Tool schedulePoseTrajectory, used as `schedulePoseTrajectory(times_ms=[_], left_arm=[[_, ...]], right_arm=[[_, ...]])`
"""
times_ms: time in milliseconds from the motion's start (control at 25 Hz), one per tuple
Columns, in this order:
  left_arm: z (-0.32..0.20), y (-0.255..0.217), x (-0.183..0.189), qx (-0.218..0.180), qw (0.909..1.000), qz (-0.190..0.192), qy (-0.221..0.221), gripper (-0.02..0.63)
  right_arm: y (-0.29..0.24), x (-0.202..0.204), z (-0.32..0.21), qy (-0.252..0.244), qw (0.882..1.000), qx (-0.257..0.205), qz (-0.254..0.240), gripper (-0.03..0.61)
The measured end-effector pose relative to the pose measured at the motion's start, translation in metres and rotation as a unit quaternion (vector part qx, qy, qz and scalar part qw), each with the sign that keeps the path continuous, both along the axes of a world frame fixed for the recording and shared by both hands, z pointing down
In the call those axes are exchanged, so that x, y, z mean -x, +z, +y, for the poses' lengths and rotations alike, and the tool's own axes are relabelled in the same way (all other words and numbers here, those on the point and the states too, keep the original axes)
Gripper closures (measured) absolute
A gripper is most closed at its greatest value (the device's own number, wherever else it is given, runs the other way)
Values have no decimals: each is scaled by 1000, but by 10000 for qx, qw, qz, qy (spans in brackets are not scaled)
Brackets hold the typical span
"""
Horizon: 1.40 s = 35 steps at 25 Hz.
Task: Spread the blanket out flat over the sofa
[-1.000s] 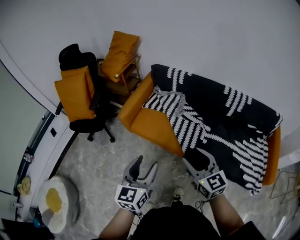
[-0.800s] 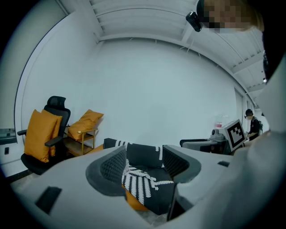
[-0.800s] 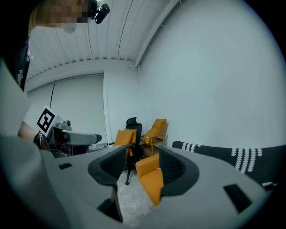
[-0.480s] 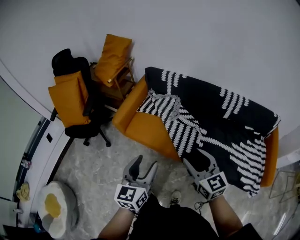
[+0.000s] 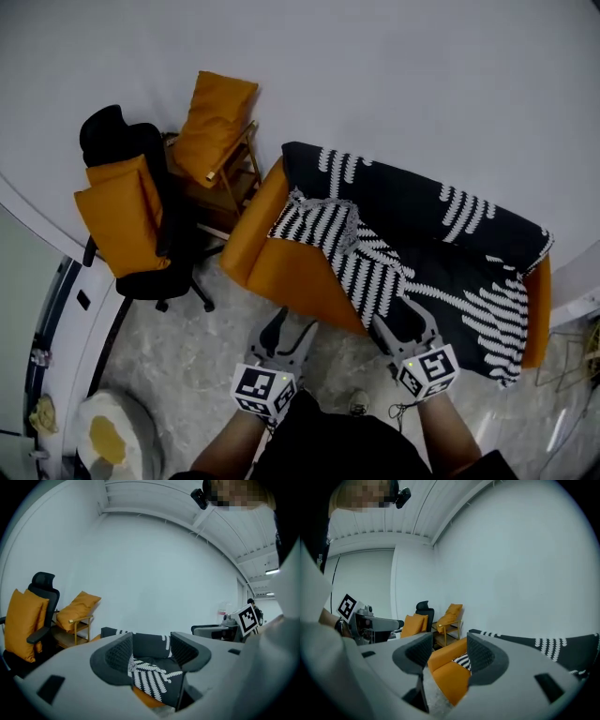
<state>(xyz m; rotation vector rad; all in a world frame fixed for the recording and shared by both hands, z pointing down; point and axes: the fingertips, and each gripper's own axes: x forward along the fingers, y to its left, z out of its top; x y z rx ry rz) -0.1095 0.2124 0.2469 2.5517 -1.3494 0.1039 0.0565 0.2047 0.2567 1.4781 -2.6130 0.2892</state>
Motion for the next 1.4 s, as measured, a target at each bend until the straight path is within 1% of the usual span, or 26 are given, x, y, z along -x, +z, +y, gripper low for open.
schedulePoseTrajectory(times_ms=[360, 480, 600, 760, 920, 1120, 1400], left_arm=[[-66, 5, 59, 64, 9992, 142, 373, 370], [-79, 7, 68, 100, 9988, 157, 444, 370], [-92, 10, 69, 151, 9985, 178, 494, 370], [-105, 20, 63, 227, 9981, 170, 547, 370], [-122, 27, 52, 296, 9983, 135, 485, 370], [-147, 38, 30, 439, 9986, 39, 296, 370], [-197, 52, -9, 595, 9980, -219, -78, 370]], right_arm=[[3, 57, -53, 427, 9990, 82, 47, 344], [5, 64, -65, 505, 9986, 134, 86, 345], [9, 65, -75, 559, 9982, 209, 101, 345], [20, 57, -92, 604, 9977, 314, 76, 345], [37, 43, -116, 535, 9974, 483, -63, 347], [60, 24, -156, 272, 9968, 709, -233, 347], [96, -12, -222, -169, 9943, 1016, -273, 344]])
